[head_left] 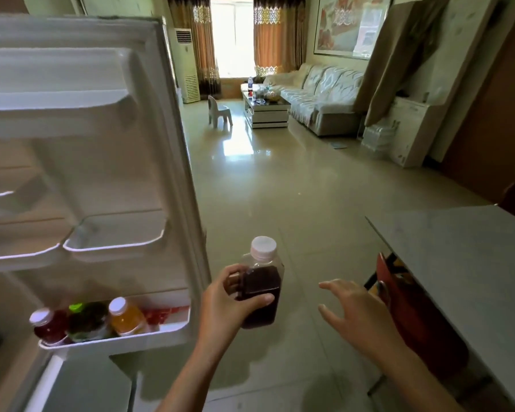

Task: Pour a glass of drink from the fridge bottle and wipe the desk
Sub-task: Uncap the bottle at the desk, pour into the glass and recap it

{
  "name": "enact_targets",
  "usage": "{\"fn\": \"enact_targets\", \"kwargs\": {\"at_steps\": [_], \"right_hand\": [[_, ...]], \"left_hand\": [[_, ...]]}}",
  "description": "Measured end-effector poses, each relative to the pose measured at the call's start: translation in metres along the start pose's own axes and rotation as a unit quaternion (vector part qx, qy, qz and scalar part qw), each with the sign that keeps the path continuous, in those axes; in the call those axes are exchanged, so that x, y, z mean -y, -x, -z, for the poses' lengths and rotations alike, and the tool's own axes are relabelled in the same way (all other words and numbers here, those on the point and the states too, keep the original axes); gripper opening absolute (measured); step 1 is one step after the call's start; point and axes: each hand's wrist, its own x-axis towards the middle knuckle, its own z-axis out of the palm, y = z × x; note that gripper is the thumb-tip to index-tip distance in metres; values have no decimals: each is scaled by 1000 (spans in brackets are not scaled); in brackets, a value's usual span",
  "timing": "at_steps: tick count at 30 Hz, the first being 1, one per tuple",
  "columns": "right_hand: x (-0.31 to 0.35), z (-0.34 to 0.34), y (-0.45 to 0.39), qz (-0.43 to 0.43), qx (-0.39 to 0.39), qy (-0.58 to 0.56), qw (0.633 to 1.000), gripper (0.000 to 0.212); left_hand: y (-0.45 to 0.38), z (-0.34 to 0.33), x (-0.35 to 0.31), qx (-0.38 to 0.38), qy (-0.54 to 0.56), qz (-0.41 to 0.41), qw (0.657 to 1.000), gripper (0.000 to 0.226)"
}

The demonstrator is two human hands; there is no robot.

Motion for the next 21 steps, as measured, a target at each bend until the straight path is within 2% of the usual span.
{"fn": "enact_targets", "kwargs": {"at_steps": [9,17,21], "right_hand": [[-83,19,-61,35,49,5,998,40],[-98,-6,-156,60,33,-4,998,38],[-103,-16,-217,70,53,-17,996,39]], "left_hand": [[-50,-95,-13,-52,-7,16,998,70],[-134,-127,-5,-82,-23,28,996,61],[-199,-135,2,-112,-18,36,993,60]]}}
